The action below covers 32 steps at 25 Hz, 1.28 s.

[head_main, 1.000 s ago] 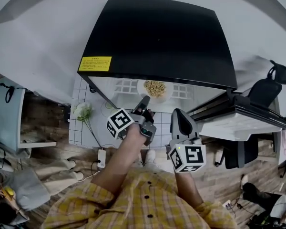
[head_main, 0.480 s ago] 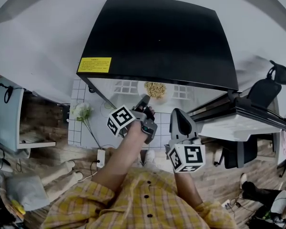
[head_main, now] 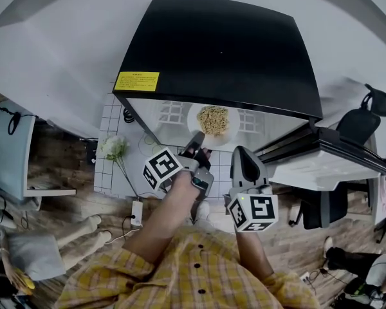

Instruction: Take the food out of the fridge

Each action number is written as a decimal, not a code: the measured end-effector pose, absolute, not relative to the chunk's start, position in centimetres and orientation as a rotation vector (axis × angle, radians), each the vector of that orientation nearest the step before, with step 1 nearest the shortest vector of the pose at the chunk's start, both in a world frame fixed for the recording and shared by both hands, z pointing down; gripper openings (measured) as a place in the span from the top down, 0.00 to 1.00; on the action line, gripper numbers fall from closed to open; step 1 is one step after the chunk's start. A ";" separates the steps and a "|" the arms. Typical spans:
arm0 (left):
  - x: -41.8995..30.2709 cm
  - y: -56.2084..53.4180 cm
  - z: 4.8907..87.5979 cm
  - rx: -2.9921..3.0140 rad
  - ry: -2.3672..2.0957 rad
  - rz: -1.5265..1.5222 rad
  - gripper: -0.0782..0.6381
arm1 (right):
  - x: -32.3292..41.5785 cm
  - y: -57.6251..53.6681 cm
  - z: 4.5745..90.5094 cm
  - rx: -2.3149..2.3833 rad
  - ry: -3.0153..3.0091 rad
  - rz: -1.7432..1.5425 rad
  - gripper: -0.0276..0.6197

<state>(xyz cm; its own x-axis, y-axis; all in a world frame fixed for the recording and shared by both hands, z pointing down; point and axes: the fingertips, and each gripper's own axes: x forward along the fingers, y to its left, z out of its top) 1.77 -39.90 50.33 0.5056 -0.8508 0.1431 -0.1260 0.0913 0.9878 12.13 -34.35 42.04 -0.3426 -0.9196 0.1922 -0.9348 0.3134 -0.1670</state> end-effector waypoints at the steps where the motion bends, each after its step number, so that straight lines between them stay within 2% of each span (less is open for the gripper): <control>1: 1.7 -39.6 49.9 1.402 -0.923 -0.680 0.87 | 12.0 -34.2 42.0 1.762 -2.500 0.382 0.95; 32: -1.2 -26.0 44.6 1.385 -0.979 -0.808 0.87 | 10.7 -25.2 40.2 1.735 -2.542 0.300 0.95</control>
<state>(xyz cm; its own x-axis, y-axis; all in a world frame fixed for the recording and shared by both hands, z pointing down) -1.19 -26.05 44.60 0.4049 -0.9105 0.0835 -0.0908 0.0508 0.9946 10.68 -25.18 40.17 -0.3693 -0.9172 0.1492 -0.9268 0.3518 -0.1316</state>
